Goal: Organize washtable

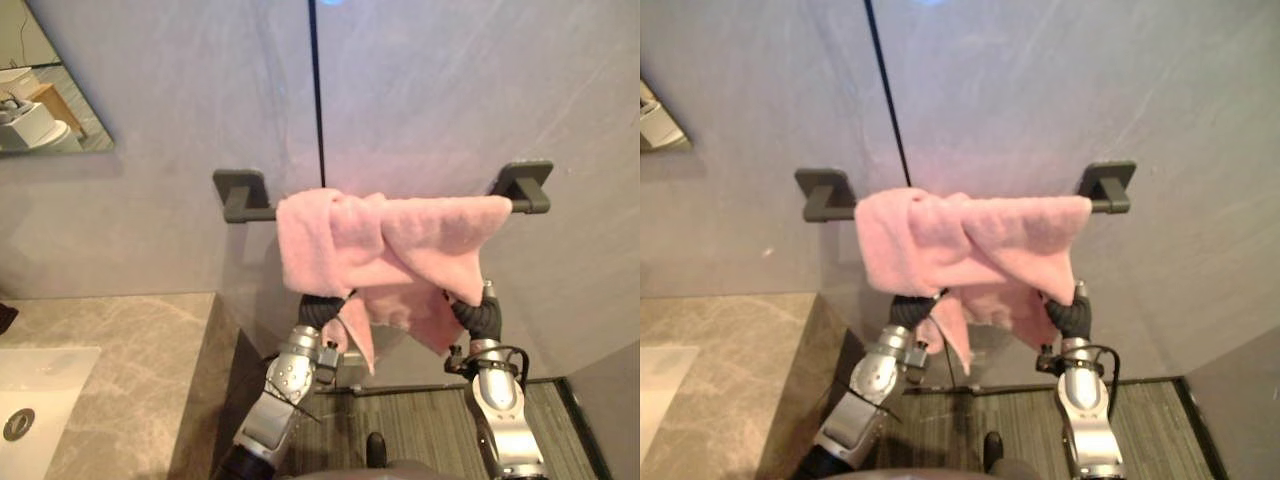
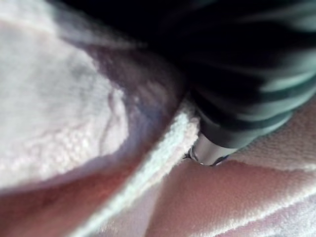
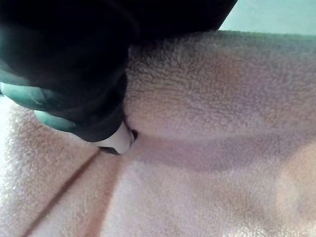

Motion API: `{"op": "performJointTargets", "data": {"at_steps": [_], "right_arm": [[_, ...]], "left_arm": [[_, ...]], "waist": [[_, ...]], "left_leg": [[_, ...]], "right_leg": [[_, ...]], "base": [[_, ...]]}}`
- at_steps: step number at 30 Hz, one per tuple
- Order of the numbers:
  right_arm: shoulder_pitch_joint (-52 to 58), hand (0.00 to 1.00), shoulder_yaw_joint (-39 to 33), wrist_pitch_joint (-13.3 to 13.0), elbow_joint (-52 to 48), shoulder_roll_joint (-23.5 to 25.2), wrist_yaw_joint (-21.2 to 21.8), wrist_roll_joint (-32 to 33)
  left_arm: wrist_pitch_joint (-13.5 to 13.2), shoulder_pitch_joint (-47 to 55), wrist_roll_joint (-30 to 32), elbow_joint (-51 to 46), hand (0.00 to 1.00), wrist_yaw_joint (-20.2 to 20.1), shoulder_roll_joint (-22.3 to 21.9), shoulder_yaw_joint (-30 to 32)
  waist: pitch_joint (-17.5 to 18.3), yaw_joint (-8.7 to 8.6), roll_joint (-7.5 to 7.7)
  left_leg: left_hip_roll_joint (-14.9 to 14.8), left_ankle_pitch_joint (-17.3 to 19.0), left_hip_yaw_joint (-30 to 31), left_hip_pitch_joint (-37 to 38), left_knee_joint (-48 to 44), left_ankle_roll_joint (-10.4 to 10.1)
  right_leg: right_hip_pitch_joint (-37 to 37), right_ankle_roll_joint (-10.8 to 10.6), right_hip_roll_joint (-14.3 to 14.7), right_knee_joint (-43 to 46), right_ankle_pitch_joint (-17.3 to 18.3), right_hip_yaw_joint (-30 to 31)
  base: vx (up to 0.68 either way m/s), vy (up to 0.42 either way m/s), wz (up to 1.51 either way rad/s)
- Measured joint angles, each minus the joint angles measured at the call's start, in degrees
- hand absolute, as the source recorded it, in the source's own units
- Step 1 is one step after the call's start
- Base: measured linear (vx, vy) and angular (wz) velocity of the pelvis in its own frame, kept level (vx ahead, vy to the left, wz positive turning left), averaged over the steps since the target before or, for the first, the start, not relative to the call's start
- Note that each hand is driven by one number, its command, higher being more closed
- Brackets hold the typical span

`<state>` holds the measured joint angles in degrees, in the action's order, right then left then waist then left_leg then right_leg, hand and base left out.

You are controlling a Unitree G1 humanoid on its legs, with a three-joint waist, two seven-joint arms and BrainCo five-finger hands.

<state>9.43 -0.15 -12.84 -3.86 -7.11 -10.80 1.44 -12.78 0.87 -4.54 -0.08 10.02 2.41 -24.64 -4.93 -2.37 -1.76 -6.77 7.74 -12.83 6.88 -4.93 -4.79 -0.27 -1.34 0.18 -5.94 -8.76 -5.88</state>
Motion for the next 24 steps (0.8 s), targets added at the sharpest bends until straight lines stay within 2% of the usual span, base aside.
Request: {"op": "performJointTargets", "data": {"at_steps": [3, 4, 5, 14, 24], "right_arm": [[0.0, 1.00, 0.0, 0.0, 0.1, 0.0, -0.3, 0.0], [0.0, 0.00, 0.0, 0.0, 0.1, 0.0, -0.3, 0.0], [0.0, 0.00, 0.0, 0.0, 0.2, 0.0, -0.3, 0.0], [0.0, 0.00, -0.7, 0.3, 1.4, 0.2, -0.8, -0.5], [3.0, 0.00, -1.0, 0.5, 1.6, 2.7, -1.2, -2.6]], "left_arm": [[0.0, 0.0, 0.0, 0.0, 1.00, 0.0, 0.0, 0.0], [0.0, 0.0, 0.0, 0.0, 1.00, 0.0, 0.0, 0.0], [0.0, 0.0, -0.1, 0.0, 0.00, 0.0, 0.0, 0.0], [0.0, 0.0, -0.7, 0.0, 0.00, 0.1, 0.0, 0.5], [0.0, 1.8, -2.2, 1.2, 0.00, 0.0, -0.1, 1.7]], "waist": [[0.0, -0.01, 0.02], [0.0, -0.01, 0.03], [0.0, -0.01, 0.04], [-0.1, -0.02, 0.11], [-0.3, 0.06, 0.48]], "left_leg": [[0.0, 0.0, 0.0, 0.0, 0.0, 0.0], [0.0, 0.0, 0.0, 0.0, 0.0, 0.0], [0.0, 0.0, 0.0, 0.0, 0.0, 0.0], [0.0, 0.0, 0.0, 0.0, 0.0, 0.0], [0.0, 0.0, 0.0, 0.0, 0.1, 0.0]], "right_leg": [[-0.1, 0.0, 0.0, 0.0, 0.0, 0.0], [-0.1, 0.0, 0.0, 0.0, 0.0, 0.0], [-0.1, 0.0, 0.0, 0.0, 0.0, 0.1], [-0.2, 0.0, 0.0, 0.0, 0.0, 0.0], [-0.4, 0.0, 0.0, 0.0, 0.0, 0.0]], "base": [[0.00, 0.000, 0.00], [0.00, 0.000, 0.00], [-0.01, 0.031, 0.00], [0.00, 0.003, 0.00], [0.00, 0.000, 0.00]]}}
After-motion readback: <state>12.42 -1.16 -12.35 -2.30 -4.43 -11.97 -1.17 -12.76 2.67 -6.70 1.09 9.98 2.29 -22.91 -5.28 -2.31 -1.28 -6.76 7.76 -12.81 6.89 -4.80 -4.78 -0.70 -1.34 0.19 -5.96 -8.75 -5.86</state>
